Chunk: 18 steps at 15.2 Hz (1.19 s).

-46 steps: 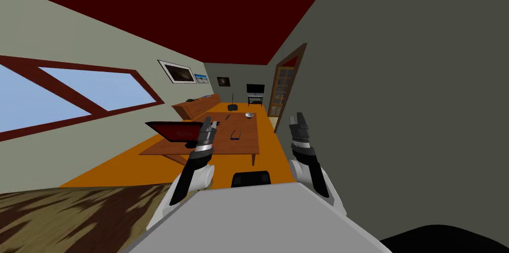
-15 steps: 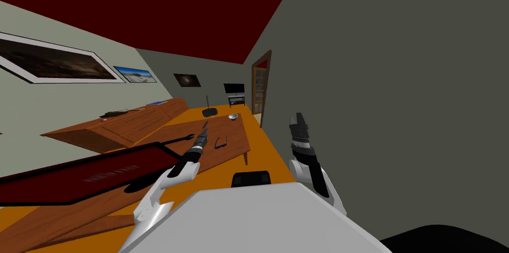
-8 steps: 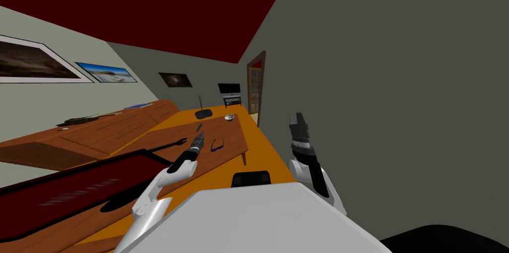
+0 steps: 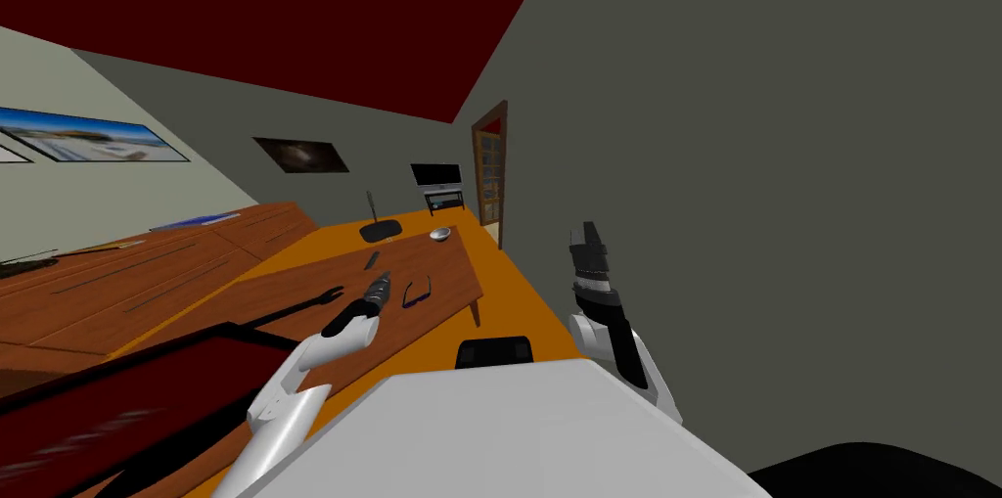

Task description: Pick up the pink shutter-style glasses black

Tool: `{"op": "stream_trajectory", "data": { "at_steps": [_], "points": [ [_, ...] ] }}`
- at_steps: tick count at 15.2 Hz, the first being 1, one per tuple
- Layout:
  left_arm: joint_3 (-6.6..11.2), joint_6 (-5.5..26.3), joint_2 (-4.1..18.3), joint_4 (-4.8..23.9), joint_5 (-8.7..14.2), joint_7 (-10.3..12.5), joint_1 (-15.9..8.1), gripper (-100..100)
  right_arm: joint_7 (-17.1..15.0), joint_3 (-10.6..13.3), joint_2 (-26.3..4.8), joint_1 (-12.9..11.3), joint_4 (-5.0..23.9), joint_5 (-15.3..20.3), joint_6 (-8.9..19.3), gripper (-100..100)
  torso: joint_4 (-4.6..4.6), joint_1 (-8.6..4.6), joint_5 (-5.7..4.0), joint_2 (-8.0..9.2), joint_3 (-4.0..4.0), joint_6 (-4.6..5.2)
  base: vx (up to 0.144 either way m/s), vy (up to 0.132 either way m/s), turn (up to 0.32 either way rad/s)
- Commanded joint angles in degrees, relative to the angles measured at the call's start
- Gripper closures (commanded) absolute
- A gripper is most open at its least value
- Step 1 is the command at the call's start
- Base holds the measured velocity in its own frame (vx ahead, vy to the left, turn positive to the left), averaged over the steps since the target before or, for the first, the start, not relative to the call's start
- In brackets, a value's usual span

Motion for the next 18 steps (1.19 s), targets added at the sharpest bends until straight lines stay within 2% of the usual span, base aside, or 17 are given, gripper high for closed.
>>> {"op": "stream_trajectory", "data": {
  "at_steps": [1, 3, 4, 6, 7, 9, 10, 12, 13, 14, 15, 17, 18],
  "points": [
    [1.75, 2.86, 0.63, 2.70, 0.57, 0.74, -1.17, -100, 0.00, 0.00, 0.00, 0.00, 0.00, 0.00, 0.00, 0, 0.00, 0.00, 0.00, 0.00, 0.00, 0.00, -0.017, 0.007, -0.191],
    [1.75, 4.56, 0.63, 2.70, 0.57, 0.74, -1.17, -100, 0.00, 0.00, 0.00, -0.01, 0.00, 0.00, 0.00, 0, 0.00, -0.01, 0.01, 0.01, 0.00, 0.04, -0.018, 0.011, -0.178],
    [3.25, 6.30, 1.10, 4.84, 1.04, 1.36, -2.02, -100, 0.00, 0.00, 0.00, 0.00, 0.00, 0.00, 0.00, 0, 0.00, 0.00, 0.00, 0.00, 0.00, 0.00, -0.015, 0.011, -0.190],
    [3.25, 7.80, 1.10, 4.84, 1.04, 1.36, -2.02, -100, 0.00, 0.00, 0.00, -0.01, 0.00, 0.00, 0.00, 0, 0.00, 0.00, 0.00, 0.00, 0.00, 0.03, -0.015, 0.014, -0.166],
    [4.74, 9.71, 1.55, 6.96, 1.51, 1.98, -2.87, -100, 0.00, 0.00, 0.00, 0.00, 0.00, 0.00, 0.00, 0, 0.00, 0.01, 0.00, -0.01, -0.01, 0.00, -0.015, 0.009, -0.234],
    [4.74, 11.02, 1.55, 6.96, 1.51, 1.98, -2.87, -100, 0.00, 0.00, 0.00, 0.00, 0.00, 0.00, 0.00, 0, 0.00, 0.01, 0.00, -0.02, -0.01, 0.02, -0.014, 0.013, -0.159],
    [6.22, 12.43, 1.97, 9.05, 1.97, 2.59, -3.71, -100, 0.00, 0.00, 0.00, 0.00, 0.00, 0.00, 0.00, 0, -0.01, 0.01, 0.00, -0.02, -0.01, 0.00, -0.012, 0.011, -0.200],
    [6.22, 14.19, 1.97, 9.05, 1.97, 2.59, -3.71, -100, 0.00, 0.00, 0.00, 0.00, 0.00, 0.00, 0.00, 0, 0.00, 0.01, 0.00, -0.02, -0.01, 0.02, -0.012, 0.013, -0.161],
    [7.66, 15.94, 2.37, 11.11, 2.41, 3.20, -4.52, -100, 0.00, 0.00, 0.00, 0.00, 0.00, 0.00, 0.00, 0, -0.01, 0.00, 0.00, -0.02, -0.01, -0.01, -0.012, 0.010, -0.172],
    [7.66, 17.30, 2.37, 11.11, 2.41, 3.20, -4.52, -100, 0.00, 0.00, 0.00, 0.00, 0.00, 0.00, 0.00, 0, 0.00, 0.00, 0.00, -0.02, -0.01, 0.02, -0.014, 0.010, -0.223],
    [9.08, 18.60, 2.75, 13.04, 2.84, 3.79, -5.32, -100, 0.00, 0.00, 0.00, 0.00, 0.00, 0.00, 0.00, 0, -0.01, 0.00, 0.00, -0.02, -0.01, 0.03, -0.018, 0.013, -0.336],
    [9.08, 20.34, 2.75, 13.12, 2.84, 3.79, -5.32, -100, 0.00, 0.00, 0.00, 0.00, 0.00, 0.00, 0.00, 0, 0.00, 0.02, 0.01, -0.02, -0.01, 0.03, -0.016, 0.018, -0.167],
    [10.46, 21.79, 3.10, 15.08, 3.26, 4.38, -6.10, -100, 0.00, 0.00, 0.00, 0.00, 0.00, 0.00, 0.00, 0, -0.01, 0.02, 0.01, -0.02, -0.01, -0.02, -0.013, 0.012, -0.163]
  ]
}}
